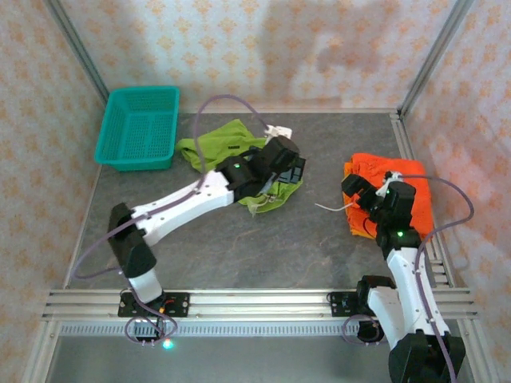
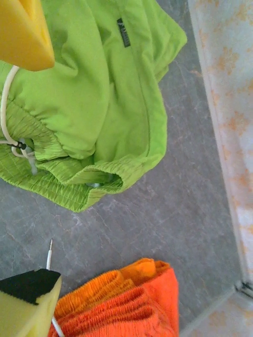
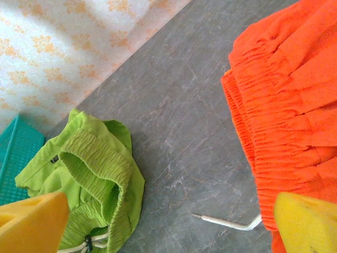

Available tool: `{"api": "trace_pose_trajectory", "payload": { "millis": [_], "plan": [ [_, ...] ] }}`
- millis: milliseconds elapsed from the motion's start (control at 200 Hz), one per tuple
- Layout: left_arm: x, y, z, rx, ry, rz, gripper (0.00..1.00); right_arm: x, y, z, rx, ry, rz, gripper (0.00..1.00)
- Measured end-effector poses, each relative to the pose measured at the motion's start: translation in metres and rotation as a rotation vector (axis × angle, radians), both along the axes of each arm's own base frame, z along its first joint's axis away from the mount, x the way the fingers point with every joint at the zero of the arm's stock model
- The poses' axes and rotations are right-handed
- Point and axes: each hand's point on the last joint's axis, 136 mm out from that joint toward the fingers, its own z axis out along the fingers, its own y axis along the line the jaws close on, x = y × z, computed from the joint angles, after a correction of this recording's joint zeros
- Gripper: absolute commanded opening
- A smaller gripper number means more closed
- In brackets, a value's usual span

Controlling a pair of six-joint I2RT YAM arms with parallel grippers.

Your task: Fold and stack the shorts

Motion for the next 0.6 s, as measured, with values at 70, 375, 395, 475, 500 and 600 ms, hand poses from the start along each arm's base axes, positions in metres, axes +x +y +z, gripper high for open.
{"api": "trace_pose_trajectory", "payload": {
  "millis": [70, 375, 395, 475, 500, 600],
  "plan": [
    [-0.002, 0.023, 0.017, -0.068, -0.014, 0.027, 0.99, 0.000, 0.005, -0.004, 0.022, 0.015, 0.022, 1.00],
    [-0.020, 0.093, -0.017, -0.183, 0.062, 0.131, 1.00, 0.008, 0.066, -0.019, 0.009, 0.099, 0.238, 0.96],
    [-0.022, 0.093, -0.026, -0.181, 0.081, 0.131, 1.00, 0.010, 0.072, -0.016, 0.000, 0.096, 0.255, 0.96],
    [-0.029, 0.093, -0.060, -0.187, 0.160, 0.147, 1.00, 0.020, 0.092, -0.008, -0.050, 0.090, 0.310, 0.95],
    [-0.031, 0.094, -0.068, -0.195, 0.181, 0.154, 1.00, 0.025, 0.098, -0.004, -0.064, 0.087, 0.323, 0.95],
    [-0.040, 0.096, -0.106, -0.226, 0.276, 0.191, 0.99, 0.047, 0.119, 0.004, -0.122, 0.085, 0.365, 0.92]
  ]
}}
